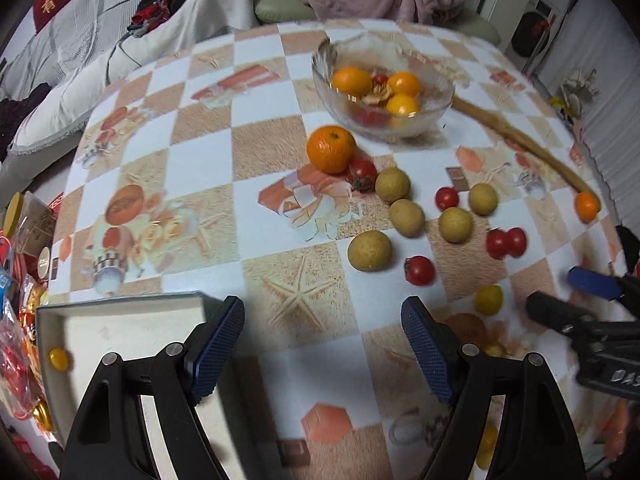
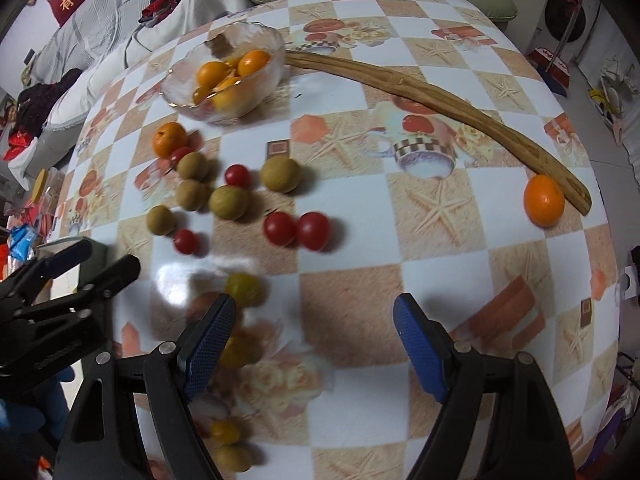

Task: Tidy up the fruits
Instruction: 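Grasp a brown longan with the left tool while the right grasps a red tomato, then carry the longan and red tomato into the white tray and release both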

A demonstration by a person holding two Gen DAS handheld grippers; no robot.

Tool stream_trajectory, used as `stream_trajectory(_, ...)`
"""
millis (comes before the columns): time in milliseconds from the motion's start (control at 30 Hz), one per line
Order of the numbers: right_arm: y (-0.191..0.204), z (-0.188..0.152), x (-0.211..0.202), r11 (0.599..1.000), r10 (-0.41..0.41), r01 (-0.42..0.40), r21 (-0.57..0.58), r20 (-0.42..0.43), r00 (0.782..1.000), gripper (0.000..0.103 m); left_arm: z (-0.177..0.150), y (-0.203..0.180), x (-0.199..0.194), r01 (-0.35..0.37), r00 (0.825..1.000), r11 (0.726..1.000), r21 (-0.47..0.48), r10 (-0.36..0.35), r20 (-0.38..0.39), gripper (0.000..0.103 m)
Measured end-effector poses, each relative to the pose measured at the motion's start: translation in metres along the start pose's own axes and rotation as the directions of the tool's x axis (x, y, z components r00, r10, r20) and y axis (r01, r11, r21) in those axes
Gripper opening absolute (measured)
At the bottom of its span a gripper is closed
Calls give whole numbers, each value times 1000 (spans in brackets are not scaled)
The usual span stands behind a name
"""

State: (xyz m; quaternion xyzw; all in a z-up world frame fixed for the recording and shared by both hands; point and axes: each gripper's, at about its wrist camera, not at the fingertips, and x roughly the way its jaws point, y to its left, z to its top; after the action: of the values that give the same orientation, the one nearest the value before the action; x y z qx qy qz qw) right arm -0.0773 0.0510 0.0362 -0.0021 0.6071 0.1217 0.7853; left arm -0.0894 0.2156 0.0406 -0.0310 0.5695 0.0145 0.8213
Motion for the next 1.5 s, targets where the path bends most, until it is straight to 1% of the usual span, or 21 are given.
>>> stream_trajectory(200, -6, 9, 13, 999, 5, -6, -42, -12, 1000, 83, 5, -6, 22, -26, 1000, 999, 22, 27, -14, 82)
stream_trajectory(267, -6, 10, 18, 998, 5, -6, -63, -17, 1000, 81, 6, -8, 26, -24, 1000, 999, 24, 24, -15, 82)
stream_trajectory(333, -6, 11, 23, 997, 8, -10, -80, -26, 1000, 72, 9, -12, 29, -22, 1000, 999, 32, 22, -12, 82)
stream_trajectory(467, 1, 15, 26, 990, 6, -7, -143, -4, 1000, 68, 15, -18, 33, -10, 1000, 999, 45, 10, 9, 82)
stream_trajectory(633, 5, 24, 28, 984, 7, -4, -179, 17, 1000, 63, 24, -25, 37, 3, 1000, 999, 49, -4, 20, 82)
stream_trajectory(767, 6, 29, 30, 982, 25, -19, -187, 27, 999, 48, 27, -27, 38, 4, 1000, 999, 41, -5, 21, 82)
stream_trajectory(800, 7, 29, 29, 981, 40, -35, -191, 25, 999, 40, 27, -27, 38, 4, 1000, 999, 38, -5, 21, 81)
stream_trajectory(833, 9, 28, 29, 979, 50, -45, -199, 24, 998, 35, 27, -26, 38, 5, 1000, 999, 34, -5, 20, 80)
stream_trajectory(867, 11, 27, 29, 978, 47, -41, -206, 26, 999, 33, 27, -26, 37, 5, 1000, 1000, 28, -6, 20, 76)
stream_trajectory(900, 12, 27, 29, 977, 46, -39, -209, 28, 999, 21, 27, -26, 36, 6, 1000, 1000, 23, -6, 22, 69)
stream_trajectory(933, 11, 26, 29, 978, 55, -49, -201, 24, 998, 21, 27, -26, 35, 8, 1000, 1000, 20, -9, 24, 64)
stream_trajectory(1000, 5, 25, 28, 984, 87, -83, -160, 16, 996, 21, 27, -26, 32, 12, 999, 1000, 21, -12, 31, 40)
stream_trajectory(1033, 1, 24, 27, 985, 98, -95, -142, 15, 995, 21, 27, -25, 31, 16, 999, 1000, 23, -17, 33, 36)
stream_trajectory(1100, -6, 23, 25, 988, 113, -111, -108, 13, 994, 21, 26, -23, 31, 37, 999, 999, 20, -38, 32, 34)
stream_trajectory(1133, -8, 22, 24, 988, 119, -117, -96, 10, 993, 21, 26, -23, 30, 48, 998, 999, 17, -49, 32, 30)
stream_trajectory(1167, -11, 21, 24, 989, 123, -122, -87, 8, 992, 21, 26, -23, 30, 55, 998, 998, 17, -56, 31, 30)
stream_trajectory(1333, -15, 17, 17, 990, 126, -125, -70, 11, 992, 21, 21, -24, 26, 84, 996, 996, 2, -84, 22, 30)
stream_trajectory(1500, -9, 14, 10, 988, 137, -135, -71, 16, 991, 21, 10, -23, 12, 103, 994, 995, 2, -103, 26, 30)
